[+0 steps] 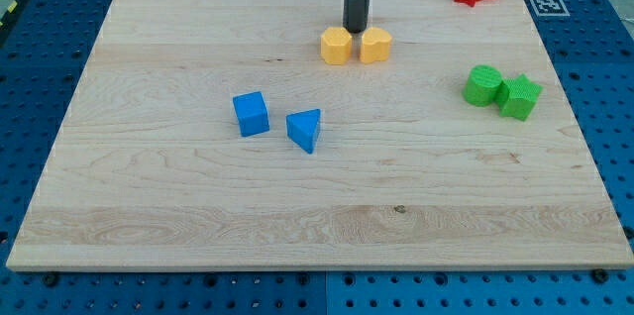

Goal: Push the yellow heart towards bottom center

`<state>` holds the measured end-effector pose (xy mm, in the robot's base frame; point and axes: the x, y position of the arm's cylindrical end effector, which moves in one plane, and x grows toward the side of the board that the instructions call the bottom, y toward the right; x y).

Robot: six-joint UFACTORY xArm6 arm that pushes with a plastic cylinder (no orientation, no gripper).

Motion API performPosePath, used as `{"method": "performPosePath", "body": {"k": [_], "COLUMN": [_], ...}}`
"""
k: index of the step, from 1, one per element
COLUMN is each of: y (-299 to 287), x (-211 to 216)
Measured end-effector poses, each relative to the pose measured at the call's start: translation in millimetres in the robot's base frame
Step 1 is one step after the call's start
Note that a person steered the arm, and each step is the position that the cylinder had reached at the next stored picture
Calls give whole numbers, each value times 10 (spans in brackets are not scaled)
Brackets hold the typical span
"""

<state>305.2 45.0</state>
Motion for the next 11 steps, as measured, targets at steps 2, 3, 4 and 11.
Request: {"method": "performPosePath", "body": {"k": [2, 3, 4, 11], "y": [249, 251, 279, 950], "x": [428, 550, 421, 1286]}}
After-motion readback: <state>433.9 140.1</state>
